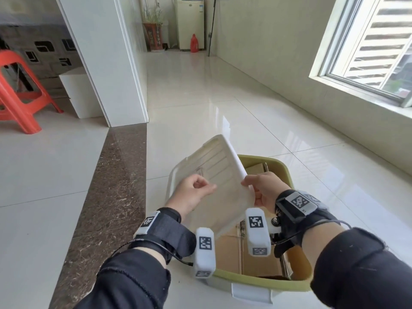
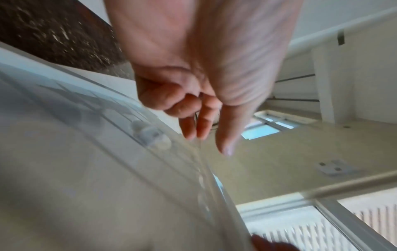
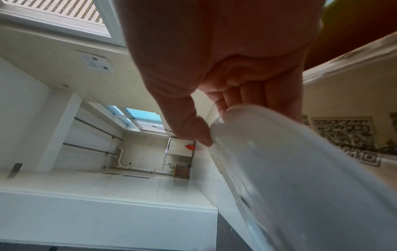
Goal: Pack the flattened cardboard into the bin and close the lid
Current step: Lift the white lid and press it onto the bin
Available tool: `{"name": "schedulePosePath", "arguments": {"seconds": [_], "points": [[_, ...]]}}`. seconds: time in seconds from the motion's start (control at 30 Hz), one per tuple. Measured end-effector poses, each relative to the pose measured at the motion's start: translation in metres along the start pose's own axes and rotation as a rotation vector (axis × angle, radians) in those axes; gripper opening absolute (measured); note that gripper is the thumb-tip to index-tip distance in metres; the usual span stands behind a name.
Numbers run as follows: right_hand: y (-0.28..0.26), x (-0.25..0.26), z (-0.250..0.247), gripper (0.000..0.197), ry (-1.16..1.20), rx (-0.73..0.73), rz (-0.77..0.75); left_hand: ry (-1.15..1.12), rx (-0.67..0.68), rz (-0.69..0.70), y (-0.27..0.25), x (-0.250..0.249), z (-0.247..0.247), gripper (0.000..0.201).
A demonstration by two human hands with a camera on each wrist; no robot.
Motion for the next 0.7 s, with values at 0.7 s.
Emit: {"name": "schedulePosePath", "arguments": {"seconds": [0.7], "points": [[-0.022,-0.061,-0.082,0.010,-0.204,-0.078,0.230,0.018,-0.352,-0.521,0.023,0.091,-0.029,0.018]]}}
Point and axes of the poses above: each hand's wrist, its own y-axis towards the middle knuckle, its own z-axis out of the palm, x = y × z, the point moved 4 cm from there along y, towards the middle knuckle, and after that the axes turned 2 degrees about x, right-handed, at the moved point
